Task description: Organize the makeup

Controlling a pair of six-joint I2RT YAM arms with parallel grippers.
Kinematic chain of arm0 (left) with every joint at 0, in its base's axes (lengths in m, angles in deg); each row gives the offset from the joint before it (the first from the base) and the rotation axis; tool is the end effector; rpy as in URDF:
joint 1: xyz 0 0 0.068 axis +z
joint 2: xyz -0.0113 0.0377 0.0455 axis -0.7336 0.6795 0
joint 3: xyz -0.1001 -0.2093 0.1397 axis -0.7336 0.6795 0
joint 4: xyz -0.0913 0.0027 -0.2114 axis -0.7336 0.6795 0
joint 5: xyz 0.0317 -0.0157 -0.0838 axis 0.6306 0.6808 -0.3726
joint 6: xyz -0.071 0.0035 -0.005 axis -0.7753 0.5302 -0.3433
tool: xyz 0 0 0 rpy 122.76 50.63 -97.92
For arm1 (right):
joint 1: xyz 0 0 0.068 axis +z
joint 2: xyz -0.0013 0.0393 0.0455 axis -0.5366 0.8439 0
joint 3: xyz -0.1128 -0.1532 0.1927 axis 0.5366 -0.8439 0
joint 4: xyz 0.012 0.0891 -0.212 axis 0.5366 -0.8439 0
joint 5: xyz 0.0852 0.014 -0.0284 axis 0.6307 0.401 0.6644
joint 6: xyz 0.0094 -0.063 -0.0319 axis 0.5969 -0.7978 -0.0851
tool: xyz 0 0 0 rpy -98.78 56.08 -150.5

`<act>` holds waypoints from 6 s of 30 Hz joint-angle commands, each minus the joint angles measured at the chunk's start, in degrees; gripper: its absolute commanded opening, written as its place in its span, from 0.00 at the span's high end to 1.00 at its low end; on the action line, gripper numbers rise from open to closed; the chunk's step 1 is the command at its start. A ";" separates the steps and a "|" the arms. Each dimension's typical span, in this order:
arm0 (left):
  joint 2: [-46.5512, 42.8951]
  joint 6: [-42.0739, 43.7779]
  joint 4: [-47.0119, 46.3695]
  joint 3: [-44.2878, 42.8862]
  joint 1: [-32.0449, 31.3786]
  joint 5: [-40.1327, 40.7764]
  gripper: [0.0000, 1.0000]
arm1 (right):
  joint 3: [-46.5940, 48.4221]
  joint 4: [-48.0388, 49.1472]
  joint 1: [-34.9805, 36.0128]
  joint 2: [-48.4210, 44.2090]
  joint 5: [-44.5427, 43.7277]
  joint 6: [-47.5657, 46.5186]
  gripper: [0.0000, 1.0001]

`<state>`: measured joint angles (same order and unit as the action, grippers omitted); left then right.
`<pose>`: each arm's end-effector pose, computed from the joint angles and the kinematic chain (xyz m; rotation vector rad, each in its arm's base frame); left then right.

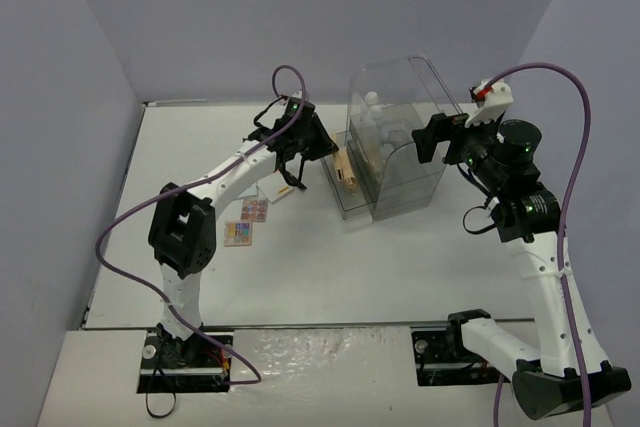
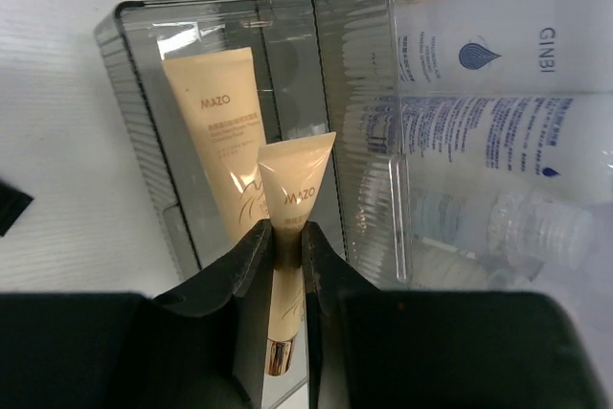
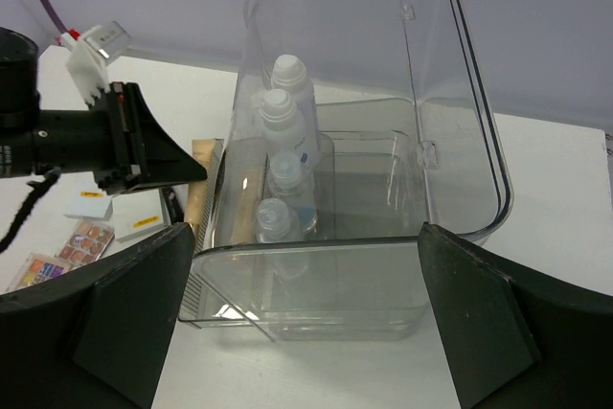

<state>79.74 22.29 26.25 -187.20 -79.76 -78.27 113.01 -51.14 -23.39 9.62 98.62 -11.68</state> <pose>0.3746 -0.2513 0.2953 -0.3644 2.2733 -1.0615 0.1955 0.0466 0.4474 -0.2943 1.4875 0.3659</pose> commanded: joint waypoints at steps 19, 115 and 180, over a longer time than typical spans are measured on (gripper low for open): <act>6.41 -8.22 -7.36 -10.02 -2.77 1.56 0.68 | 0.40 3.15 0.26 -1.44 -1.37 -0.96 0.00; 0.33 -0.10 2.45 -9.10 -1.12 -0.23 0.76 | -1.00 2.30 0.52 -2.05 -1.19 -0.79 0.00; 18.31 77.45 24.41 -15.86 21.75 -5.48 0.22 | -0.43 0.51 0.70 -0.51 0.00 -2.24 0.00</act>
<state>98.28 100.82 51.18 -200.05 -57.83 -81.42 111.11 -53.65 -23.35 8.45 97.40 -13.36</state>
